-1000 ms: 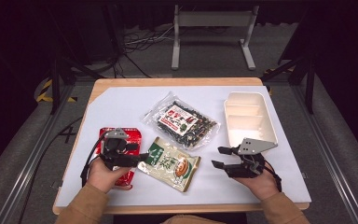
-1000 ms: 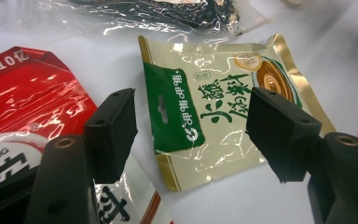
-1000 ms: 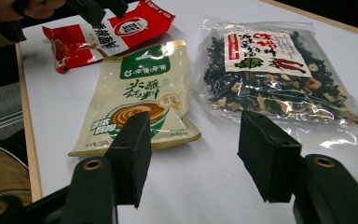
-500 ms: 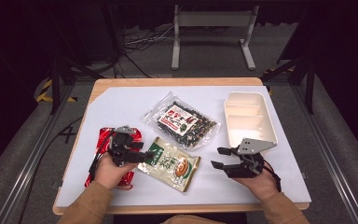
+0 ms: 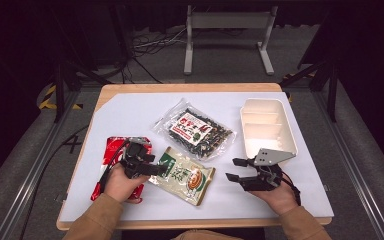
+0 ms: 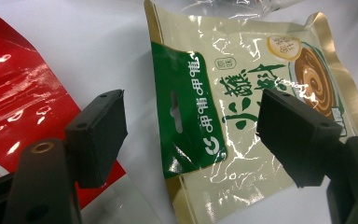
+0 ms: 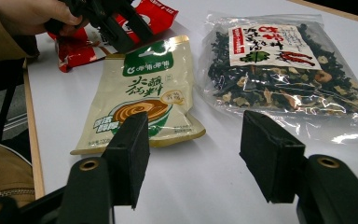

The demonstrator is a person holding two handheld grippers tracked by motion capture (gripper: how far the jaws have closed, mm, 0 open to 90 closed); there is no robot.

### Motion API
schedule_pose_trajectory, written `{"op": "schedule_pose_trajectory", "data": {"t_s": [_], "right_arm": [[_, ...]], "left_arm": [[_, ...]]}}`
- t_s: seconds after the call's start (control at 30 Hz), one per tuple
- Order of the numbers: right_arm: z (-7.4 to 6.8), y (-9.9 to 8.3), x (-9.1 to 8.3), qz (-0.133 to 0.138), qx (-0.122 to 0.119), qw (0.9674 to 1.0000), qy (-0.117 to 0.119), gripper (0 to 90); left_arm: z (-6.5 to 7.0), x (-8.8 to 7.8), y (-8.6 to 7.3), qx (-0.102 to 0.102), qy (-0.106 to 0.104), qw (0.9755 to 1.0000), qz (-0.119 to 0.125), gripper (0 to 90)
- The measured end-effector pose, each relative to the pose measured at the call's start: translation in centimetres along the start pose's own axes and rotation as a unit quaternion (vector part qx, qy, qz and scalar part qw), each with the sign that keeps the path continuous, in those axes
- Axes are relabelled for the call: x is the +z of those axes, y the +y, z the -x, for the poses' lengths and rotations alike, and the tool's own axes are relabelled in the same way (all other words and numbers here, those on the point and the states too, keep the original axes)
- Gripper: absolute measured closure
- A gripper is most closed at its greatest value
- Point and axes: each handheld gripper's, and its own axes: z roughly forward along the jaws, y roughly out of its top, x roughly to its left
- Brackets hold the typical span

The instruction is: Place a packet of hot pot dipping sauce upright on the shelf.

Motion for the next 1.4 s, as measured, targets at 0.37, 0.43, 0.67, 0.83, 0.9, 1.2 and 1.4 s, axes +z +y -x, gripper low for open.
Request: {"op": "schedule_pose_trajectory", "data": {"t_s": [0.37,0.43,0.67,0.83,0.9,1.2,1.4], "right_arm": [[-0.1,0.0,0.1,0.0,0.0,1.0,0.002,41.1],[0.0,0.0,0.1,0.001,0.0,1.0,0.002,40.7],[0.0,-0.1,0.1,0.001,-0.001,1.0,0.0,40.0],[0.0,-0.2,0.3,0.001,-0.002,1.0,0.002,39.3],[0.0,-0.2,0.3,0.002,-0.002,1.0,0.002,39.1],[0.0,-0.3,0.4,0.001,-0.003,1.0,0.003,39.1],[-0.2,-0.3,0.5,0.0,-0.006,1.0,0.007,39.4]], "left_arm": [[0.1,0.8,-0.1,0.002,-0.012,0.9995,-0.029,25.3],[0.2,0.9,-0.1,0.003,-0.02,0.9992,-0.033,25.6],[0.9,1.0,-0.1,0.016,-0.038,0.9986,-0.034,26.2],[1.0,0.6,-0.1,0.018,-0.049,0.9983,-0.025,27.8],[1.2,0.4,-0.1,0.019,-0.054,0.9981,-0.021,28.0],[2.5,-0.1,-0.2,0.041,-0.068,0.9967,-0.019,33.4],[2.4,0.7,-0.3,0.037,-0.069,0.9958,-0.049,44.8]]}}
